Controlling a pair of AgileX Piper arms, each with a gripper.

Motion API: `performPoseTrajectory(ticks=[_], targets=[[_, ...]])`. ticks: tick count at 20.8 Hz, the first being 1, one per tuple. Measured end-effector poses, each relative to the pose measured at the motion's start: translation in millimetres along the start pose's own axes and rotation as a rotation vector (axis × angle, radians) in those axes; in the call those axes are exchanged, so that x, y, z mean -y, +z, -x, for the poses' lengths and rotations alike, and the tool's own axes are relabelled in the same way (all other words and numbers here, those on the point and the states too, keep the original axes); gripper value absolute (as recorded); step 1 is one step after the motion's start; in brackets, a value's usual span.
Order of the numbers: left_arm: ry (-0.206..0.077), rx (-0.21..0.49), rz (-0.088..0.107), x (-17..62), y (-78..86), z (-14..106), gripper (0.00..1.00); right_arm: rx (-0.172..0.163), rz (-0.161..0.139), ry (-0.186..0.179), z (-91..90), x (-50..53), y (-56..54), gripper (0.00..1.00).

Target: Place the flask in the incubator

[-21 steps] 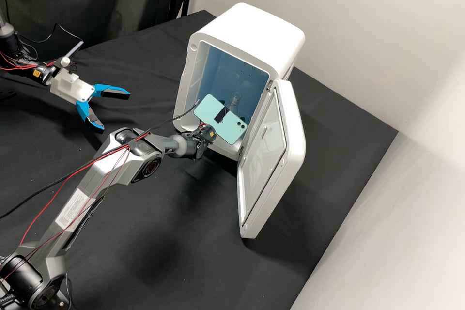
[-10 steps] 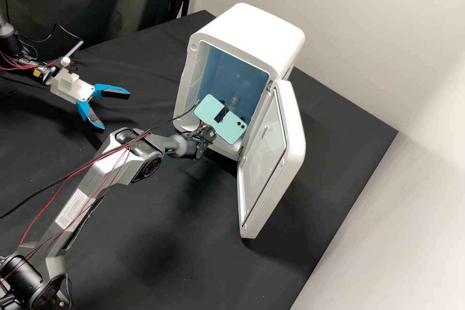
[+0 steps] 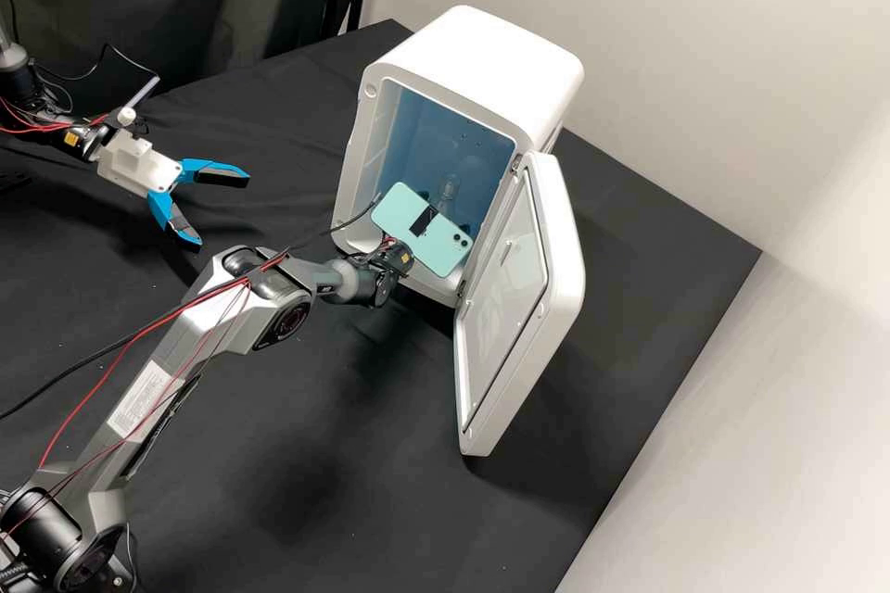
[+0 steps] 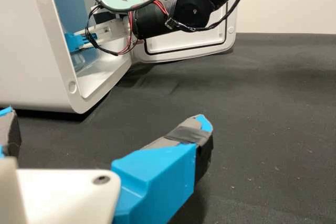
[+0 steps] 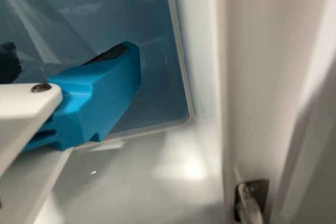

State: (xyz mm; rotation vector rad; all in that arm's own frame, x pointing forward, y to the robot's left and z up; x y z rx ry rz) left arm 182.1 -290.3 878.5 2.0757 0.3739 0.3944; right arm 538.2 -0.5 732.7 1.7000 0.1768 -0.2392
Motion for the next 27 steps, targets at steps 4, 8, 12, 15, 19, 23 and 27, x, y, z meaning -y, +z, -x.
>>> performPoseTrajectory(ticks=[4,8,12,15,19,23,27], targets=[[-0.001,0.0,0.001,0.4,-0.1,-0.1,1.0,0.014,-0.014,0.006,0.3,-2.3,2.6,1.0],[-0.003,-0.011,0.006,1.1,-2.3,0.2,1.0,0.022,-0.015,0.014,0.5,-7.3,5.6,1.0],[-0.003,-0.011,0.006,1.1,-2.3,0.2,1.0,0.036,-0.006,0.01,0.7,-7.9,7.5,1.0],[-0.003,-0.011,0.006,1.1,-2.3,0.2,1.0,0.04,0.007,0.008,0.7,-7.7,7.8,1.0],[-0.003,-0.013,0.007,1.0,-2.8,0.3,1.0,0.04,0.007,0.008,0.7,-7.7,7.8,1.0],[0.0,-0.023,0.009,0.7,-4.8,0.9,1.0,0.041,0.012,0.008,0.5,-8.0,7.5,1.0],[0.001,-0.027,0.01,0.6,-5.4,1.1,1.0,0.05,0.04,0.006,-0.5,-9.7,6.2,1.0]])
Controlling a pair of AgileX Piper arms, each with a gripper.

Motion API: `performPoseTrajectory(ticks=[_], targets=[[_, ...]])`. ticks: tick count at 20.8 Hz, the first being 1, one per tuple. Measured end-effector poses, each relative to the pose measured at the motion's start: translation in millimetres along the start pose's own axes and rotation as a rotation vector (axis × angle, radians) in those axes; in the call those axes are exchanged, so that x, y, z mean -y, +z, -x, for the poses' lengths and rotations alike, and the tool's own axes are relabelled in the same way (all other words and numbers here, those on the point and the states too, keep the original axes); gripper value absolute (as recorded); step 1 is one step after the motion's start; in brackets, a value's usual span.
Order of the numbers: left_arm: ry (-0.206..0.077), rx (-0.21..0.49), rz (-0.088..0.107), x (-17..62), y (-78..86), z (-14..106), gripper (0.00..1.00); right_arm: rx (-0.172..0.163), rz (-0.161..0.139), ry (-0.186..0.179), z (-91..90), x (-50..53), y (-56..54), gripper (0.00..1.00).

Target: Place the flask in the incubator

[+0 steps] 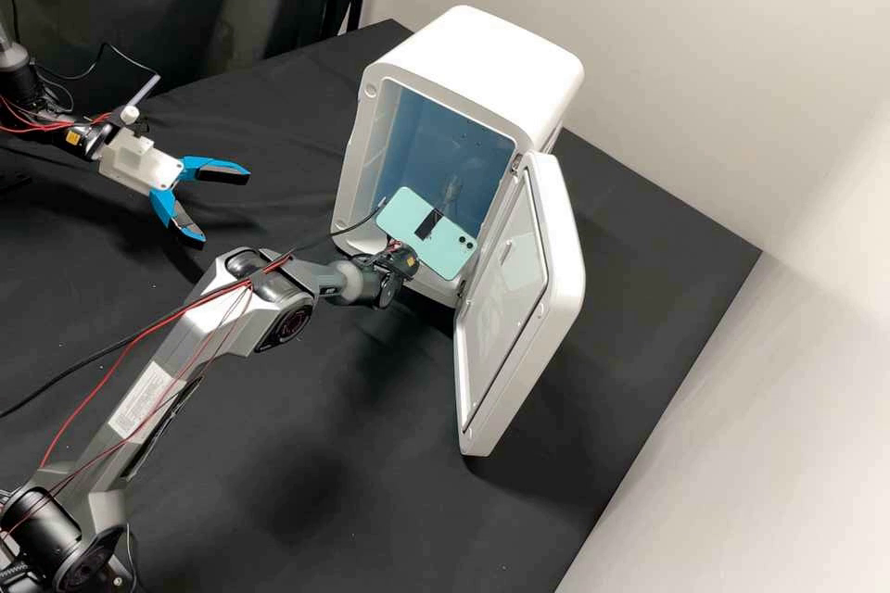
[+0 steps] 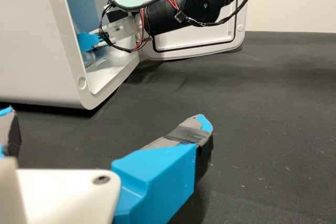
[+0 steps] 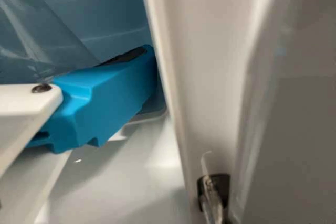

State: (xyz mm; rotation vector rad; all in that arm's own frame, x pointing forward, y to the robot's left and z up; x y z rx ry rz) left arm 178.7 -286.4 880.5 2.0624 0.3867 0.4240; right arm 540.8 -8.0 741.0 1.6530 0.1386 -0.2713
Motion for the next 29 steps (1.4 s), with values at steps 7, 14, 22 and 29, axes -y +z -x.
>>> performPoseTrajectory(ticks=[7,14,22,29], targets=[[-0.012,-0.016,0.013,3.4,-3.5,-0.4,1.0,0.015,0.084,0.016,-0.6,3.6,-4.9,1.0],[-0.012,-0.016,0.013,3.4,-3.5,-0.4,1.0,0.011,0.141,0.035,3.2,-2.3,-12.1,1.0],[-0.012,-0.016,0.013,3.4,-3.5,-0.4,1.0,0.016,0.146,0.033,3.5,-1.5,-10.9,1.0],[-0.01,-0.024,0.014,3.2,-5.2,0.2,1.0,0.013,0.146,0.034,6.8,-2.2,-12.2,1.0]])
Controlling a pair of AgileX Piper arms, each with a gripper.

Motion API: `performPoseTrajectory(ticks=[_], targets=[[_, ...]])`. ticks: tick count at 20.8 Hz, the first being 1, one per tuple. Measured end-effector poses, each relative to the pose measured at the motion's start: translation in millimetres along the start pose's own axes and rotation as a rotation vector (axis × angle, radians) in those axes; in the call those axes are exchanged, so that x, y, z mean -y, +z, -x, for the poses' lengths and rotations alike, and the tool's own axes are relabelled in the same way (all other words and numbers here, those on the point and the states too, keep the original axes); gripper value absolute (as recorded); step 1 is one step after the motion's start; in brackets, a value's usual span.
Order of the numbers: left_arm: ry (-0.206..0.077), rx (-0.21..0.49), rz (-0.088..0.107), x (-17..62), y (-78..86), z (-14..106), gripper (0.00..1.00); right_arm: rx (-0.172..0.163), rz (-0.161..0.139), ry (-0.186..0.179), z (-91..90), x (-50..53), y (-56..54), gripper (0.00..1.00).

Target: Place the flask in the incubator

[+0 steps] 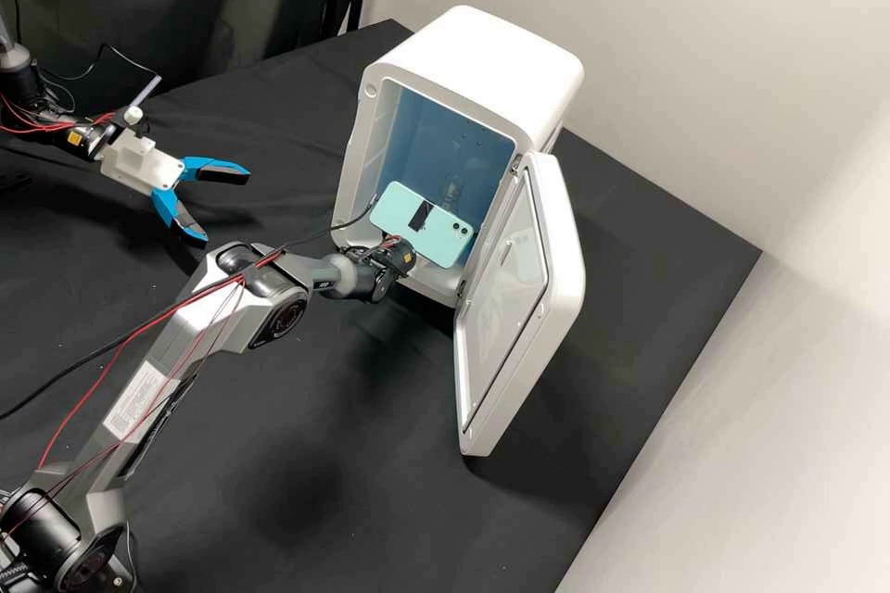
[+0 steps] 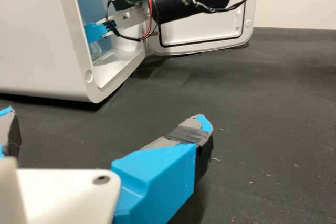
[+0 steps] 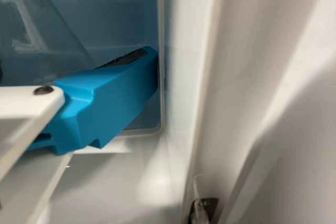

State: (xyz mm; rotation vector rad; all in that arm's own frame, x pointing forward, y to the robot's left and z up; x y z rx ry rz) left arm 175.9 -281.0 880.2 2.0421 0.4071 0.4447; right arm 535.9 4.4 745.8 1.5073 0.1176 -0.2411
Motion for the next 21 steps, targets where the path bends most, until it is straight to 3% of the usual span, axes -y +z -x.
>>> performPoseTrajectory(ticks=[6,9,12,14,21], targets=[[0.002,-0.007,-0.037,-0.2,-1.1,0.2,1.0,0.0,-0.004,0.002,5.6,-2.7,-2.6,1.0],[0.002,-0.007,-0.039,-0.2,-1.1,0.2,1.0,-0.013,-0.007,0.018,14.5,-12.7,-10.8,1.0],[0.002,-0.007,-0.039,-0.2,-1.1,0.2,1.0,-0.058,-0.009,0.069,23.3,-27.0,-20.6,1.0],[0.002,-0.007,-0.039,-0.2,-1.1,0.2,1.0,-0.073,-0.031,0.089,28.1,-34.3,-24.4,1.0],[0.004,-0.018,-0.038,-0.6,-3.6,1.0,1.0,-0.104,-0.03,0.117,34.8,-40.0,-30.4,1.0]])
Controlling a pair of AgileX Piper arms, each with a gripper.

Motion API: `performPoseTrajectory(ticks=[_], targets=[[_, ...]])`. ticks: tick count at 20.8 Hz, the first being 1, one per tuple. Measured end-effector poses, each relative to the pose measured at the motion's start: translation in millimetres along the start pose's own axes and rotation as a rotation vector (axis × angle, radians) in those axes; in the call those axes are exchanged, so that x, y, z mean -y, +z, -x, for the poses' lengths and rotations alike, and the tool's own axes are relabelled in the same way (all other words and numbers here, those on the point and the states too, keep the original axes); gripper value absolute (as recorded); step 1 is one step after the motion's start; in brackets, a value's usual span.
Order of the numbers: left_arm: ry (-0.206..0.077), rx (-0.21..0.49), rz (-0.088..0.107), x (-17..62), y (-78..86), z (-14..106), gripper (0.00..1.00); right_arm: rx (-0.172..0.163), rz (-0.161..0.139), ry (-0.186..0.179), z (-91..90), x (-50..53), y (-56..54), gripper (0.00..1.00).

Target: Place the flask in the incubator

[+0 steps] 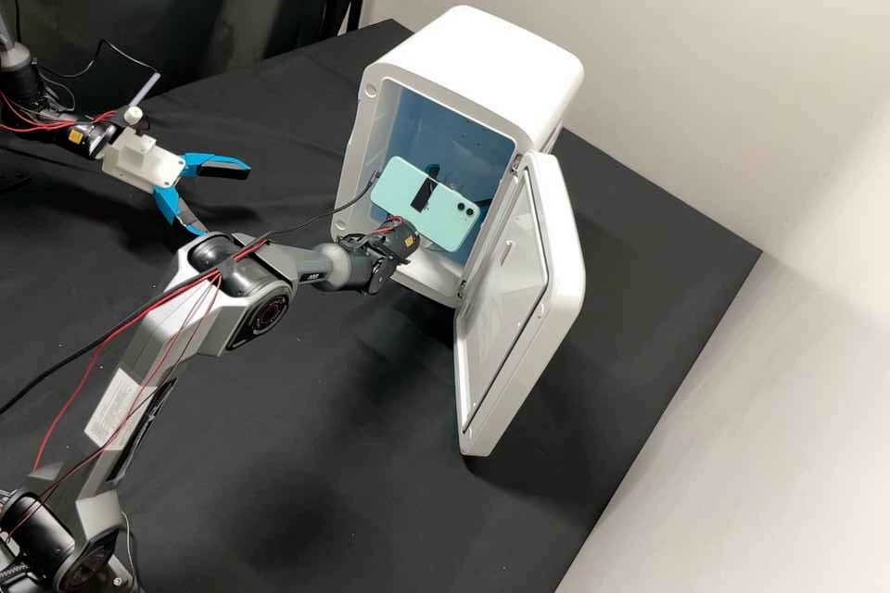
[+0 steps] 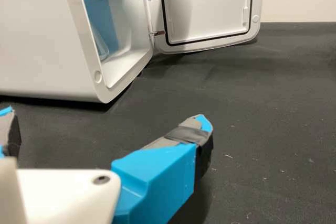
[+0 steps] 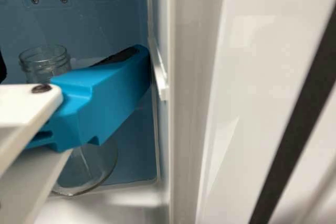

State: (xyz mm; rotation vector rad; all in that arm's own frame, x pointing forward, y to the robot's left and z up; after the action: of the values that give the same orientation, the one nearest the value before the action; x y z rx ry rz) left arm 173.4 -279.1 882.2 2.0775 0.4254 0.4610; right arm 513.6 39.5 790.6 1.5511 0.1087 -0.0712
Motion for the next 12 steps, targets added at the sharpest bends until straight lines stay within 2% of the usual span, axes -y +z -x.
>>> performPoseTrajectory(ticks=[6,9,12], targets=[[0.0,0.0,0.0,0.0,0.0,0.0,1.0,0.005,-0.002,-0.008,3.9,5.2,4.4,1.0],[0.0,0.0,0.0,0.0,0.0,0.0,1.0,0.016,-0.003,-0.02,11.0,8.5,7.0,1.0],[0.0,0.0,0.0,0.0,0.0,0.0,1.0,0.003,-0.005,-0.012,22.9,7.4,4.5,1.0]])
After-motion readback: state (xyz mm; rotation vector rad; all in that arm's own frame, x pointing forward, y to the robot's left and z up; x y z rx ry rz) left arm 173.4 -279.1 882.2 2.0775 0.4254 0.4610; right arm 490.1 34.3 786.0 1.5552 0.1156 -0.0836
